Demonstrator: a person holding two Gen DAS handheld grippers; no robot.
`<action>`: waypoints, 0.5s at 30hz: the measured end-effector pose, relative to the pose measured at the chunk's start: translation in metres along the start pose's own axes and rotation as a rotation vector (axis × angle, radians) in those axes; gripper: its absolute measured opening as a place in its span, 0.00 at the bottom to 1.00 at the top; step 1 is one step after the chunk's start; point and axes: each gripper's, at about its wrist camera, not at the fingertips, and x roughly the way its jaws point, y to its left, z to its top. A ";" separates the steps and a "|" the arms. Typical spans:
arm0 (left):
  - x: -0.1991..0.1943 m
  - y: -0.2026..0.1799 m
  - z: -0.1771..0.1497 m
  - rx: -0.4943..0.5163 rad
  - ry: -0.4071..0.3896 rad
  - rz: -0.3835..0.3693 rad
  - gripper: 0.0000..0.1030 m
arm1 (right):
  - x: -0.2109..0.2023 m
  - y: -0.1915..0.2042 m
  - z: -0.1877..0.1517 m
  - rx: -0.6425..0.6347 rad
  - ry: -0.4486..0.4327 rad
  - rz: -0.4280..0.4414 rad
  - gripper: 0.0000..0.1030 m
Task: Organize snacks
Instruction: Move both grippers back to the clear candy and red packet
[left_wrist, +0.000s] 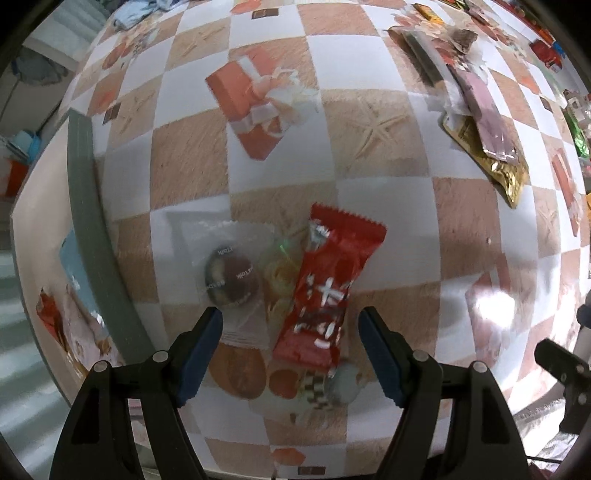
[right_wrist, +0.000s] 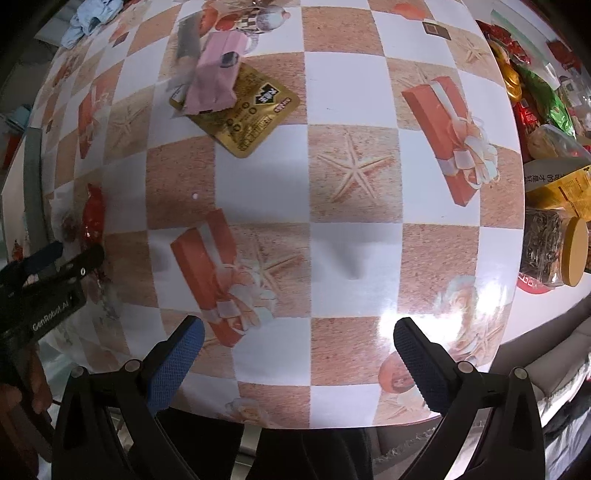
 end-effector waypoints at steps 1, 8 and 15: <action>-0.001 -0.006 0.003 0.007 -0.003 0.019 0.77 | 0.001 -0.001 0.001 0.001 0.001 -0.002 1.00; -0.017 -0.044 0.001 0.012 -0.057 0.057 0.77 | 0.008 -0.021 0.002 0.010 0.019 -0.003 1.00; -0.031 0.010 -0.014 -0.128 -0.103 0.008 0.77 | 0.004 -0.002 0.013 0.011 0.008 0.034 1.00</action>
